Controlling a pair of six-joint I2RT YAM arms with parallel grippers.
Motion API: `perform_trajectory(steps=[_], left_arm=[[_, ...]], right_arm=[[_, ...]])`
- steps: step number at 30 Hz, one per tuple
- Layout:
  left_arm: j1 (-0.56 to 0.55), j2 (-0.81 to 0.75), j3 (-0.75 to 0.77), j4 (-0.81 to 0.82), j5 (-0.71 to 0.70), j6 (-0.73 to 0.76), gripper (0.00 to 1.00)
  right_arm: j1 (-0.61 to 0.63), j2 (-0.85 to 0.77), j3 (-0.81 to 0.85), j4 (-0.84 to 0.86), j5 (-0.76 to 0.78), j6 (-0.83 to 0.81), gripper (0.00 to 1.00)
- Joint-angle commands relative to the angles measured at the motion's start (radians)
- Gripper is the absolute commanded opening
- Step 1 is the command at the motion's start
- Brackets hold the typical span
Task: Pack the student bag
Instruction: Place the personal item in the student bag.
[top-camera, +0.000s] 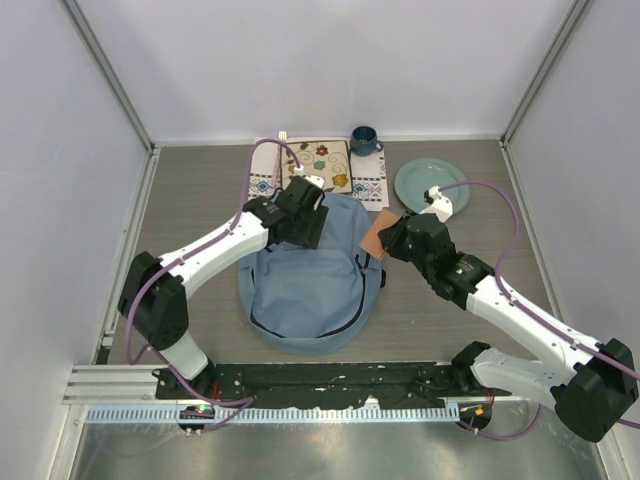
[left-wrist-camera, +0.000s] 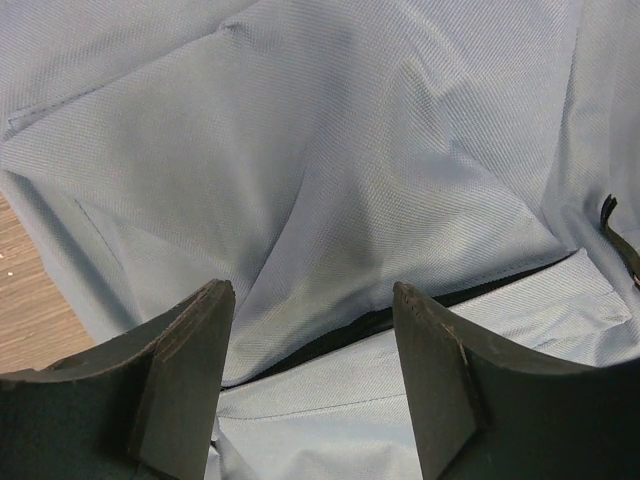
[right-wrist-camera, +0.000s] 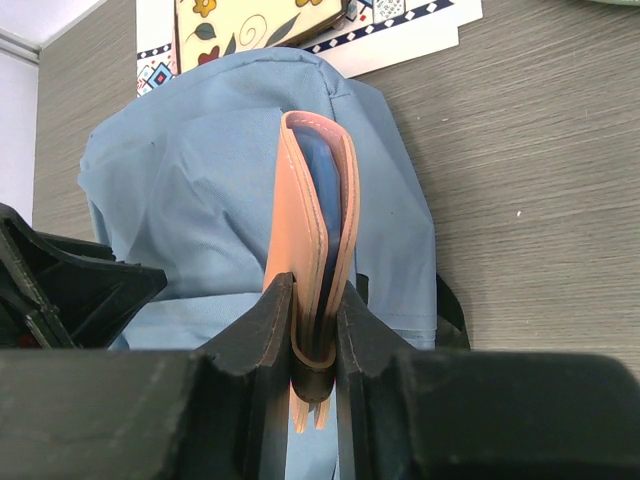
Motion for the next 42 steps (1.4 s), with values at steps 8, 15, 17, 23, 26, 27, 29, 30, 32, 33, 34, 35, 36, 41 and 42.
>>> perform_trajectory(steps=[8, 15, 17, 23, 26, 27, 29, 30, 32, 33, 34, 35, 36, 41, 42], left_arm=[[-0.021, -0.001, -0.059, 0.080, -0.034, 0.035, 0.42], [-0.033, -0.027, 0.002, 0.066, -0.027, 0.021, 0.06], [-0.033, -0.036, 0.047, 0.048, -0.025, 0.013, 0.01], [-0.022, -0.044, 0.146, 0.007, 0.013, -0.041, 0.00], [0.014, -0.059, 0.151, 0.030, 0.102, -0.105, 0.00], [0.024, -0.062, 0.150, 0.039, 0.117, -0.120, 0.00], [0.042, -0.069, 0.150, 0.043, 0.133, -0.160, 0.00], [0.047, -0.070, 0.150, 0.043, 0.137, -0.171, 0.00], [0.068, -0.079, 0.136, 0.046, 0.162, -0.221, 0.00], [0.085, -0.084, 0.127, 0.056, 0.176, -0.238, 0.00], [0.091, -0.088, 0.116, 0.078, 0.185, -0.266, 0.00], [0.094, -0.099, 0.092, 0.095, 0.215, -0.295, 0.00], [0.096, -0.105, 0.082, 0.108, 0.226, -0.303, 0.00], [0.097, -0.128, 0.039, 0.137, 0.246, -0.320, 0.00], [0.097, -0.138, 0.035, 0.139, 0.278, -0.326, 0.00]], right_arm=[[-0.003, 0.015, 0.009, 0.059, -0.009, 0.012, 0.08], [-0.005, 0.009, 0.006, 0.139, -0.145, -0.020, 0.08], [-0.003, 0.022, 0.010, 0.186, -0.245, -0.014, 0.08], [-0.002, 0.038, -0.036, 0.343, -0.426, 0.130, 0.07], [-0.003, 0.070, -0.063, 0.381, -0.526, 0.220, 0.06], [-0.002, 0.082, -0.089, 0.427, -0.569, 0.245, 0.04], [0.006, 0.110, -0.118, 0.513, -0.604, 0.312, 0.03], [0.010, 0.121, -0.143, 0.531, -0.617, 0.327, 0.02], [0.030, 0.148, -0.154, 0.573, -0.650, 0.358, 0.02], [0.039, 0.176, -0.161, 0.582, -0.663, 0.370, 0.01], [0.047, 0.191, -0.166, 0.594, -0.672, 0.381, 0.01], [0.059, 0.203, -0.177, 0.660, -0.673, 0.392, 0.01], [0.069, 0.228, -0.210, 0.703, -0.672, 0.427, 0.01], [0.069, 0.300, -0.208, 0.811, -0.672, 0.455, 0.01], [0.067, 0.311, -0.185, 0.806, -0.670, 0.450, 0.01]])
